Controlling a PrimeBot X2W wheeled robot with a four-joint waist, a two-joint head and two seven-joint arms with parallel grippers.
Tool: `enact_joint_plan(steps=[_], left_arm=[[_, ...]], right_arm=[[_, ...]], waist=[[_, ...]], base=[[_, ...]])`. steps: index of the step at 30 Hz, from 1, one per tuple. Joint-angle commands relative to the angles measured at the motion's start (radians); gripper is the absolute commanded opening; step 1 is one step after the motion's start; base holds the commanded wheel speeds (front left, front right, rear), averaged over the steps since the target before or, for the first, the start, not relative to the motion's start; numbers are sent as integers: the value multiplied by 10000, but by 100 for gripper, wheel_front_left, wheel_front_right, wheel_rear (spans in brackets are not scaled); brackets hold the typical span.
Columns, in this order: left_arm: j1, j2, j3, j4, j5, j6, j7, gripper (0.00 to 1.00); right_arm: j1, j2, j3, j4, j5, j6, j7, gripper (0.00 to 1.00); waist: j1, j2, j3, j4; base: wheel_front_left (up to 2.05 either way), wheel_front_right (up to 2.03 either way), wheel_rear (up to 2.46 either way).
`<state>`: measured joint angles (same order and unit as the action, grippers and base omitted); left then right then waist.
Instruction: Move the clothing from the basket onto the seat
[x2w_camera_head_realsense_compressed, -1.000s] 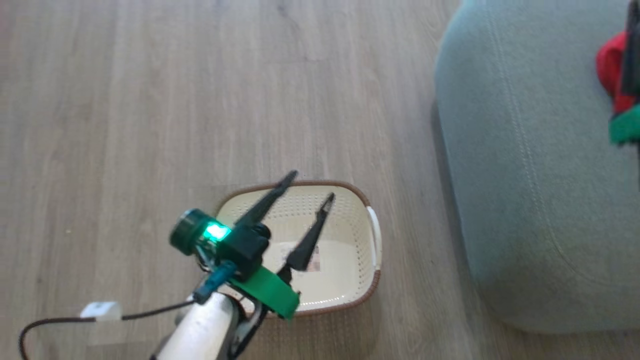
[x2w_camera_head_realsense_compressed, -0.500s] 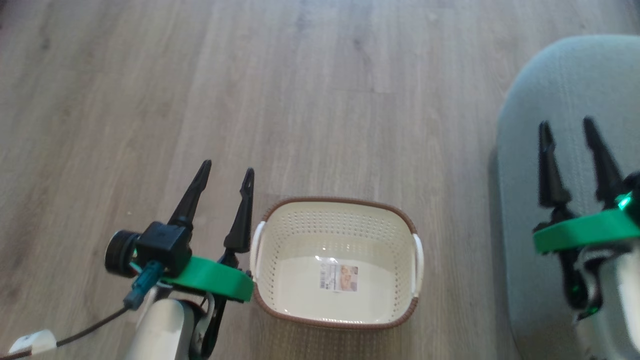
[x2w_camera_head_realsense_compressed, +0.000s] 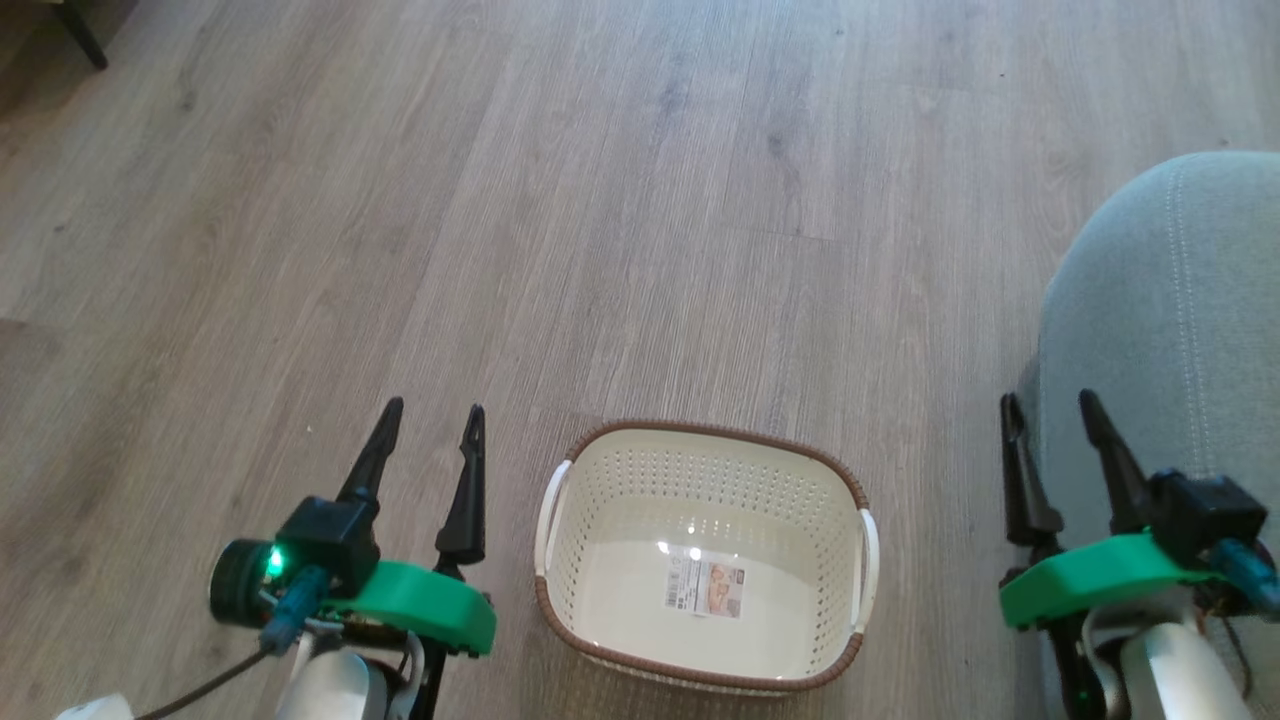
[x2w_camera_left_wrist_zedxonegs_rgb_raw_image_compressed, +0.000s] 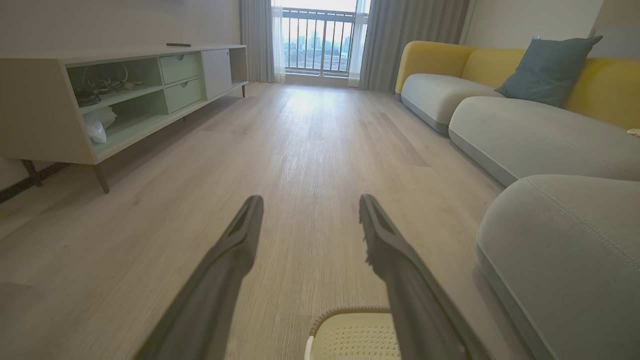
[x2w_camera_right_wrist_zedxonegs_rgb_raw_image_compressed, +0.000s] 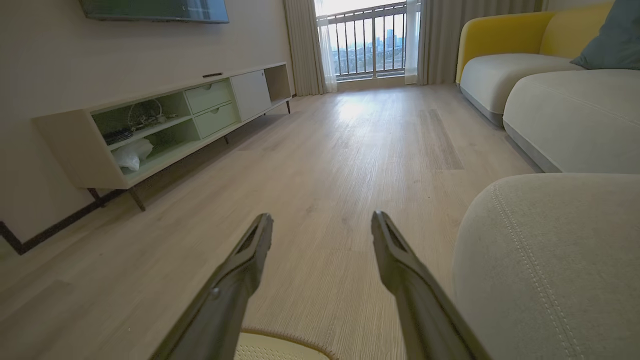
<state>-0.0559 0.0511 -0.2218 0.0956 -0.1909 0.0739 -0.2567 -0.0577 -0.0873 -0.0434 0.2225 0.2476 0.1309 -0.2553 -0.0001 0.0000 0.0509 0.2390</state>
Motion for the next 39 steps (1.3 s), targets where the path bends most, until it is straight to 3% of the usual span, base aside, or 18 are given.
enact_joint_plan(steps=[1,20,27,39], left_arm=[[-202,-8,299,-182,148,3,-51,100],[-291,-8,249,-95,-41,-620,-51,100],[-245,-8,286,-210,-269,-1201,-51,100],[-246,-9,344,34,-602,-1345,-51,100]], right_arm=[[-133,36,292,-264,-172,-2,-64,100],[-250,250,242,-161,-529,-2,-64,100],[-329,269,223,-177,-681,-2,-64,100],[-357,291,189,-174,-611,-2,-64,100]], waist=[[1,0,-25,-20],[1,0,9,-201],[1,0,57,-284],[1,0,75,-388]], base=[[0,0,0],[0,0,0],[0,0,0],[0,0,0]])
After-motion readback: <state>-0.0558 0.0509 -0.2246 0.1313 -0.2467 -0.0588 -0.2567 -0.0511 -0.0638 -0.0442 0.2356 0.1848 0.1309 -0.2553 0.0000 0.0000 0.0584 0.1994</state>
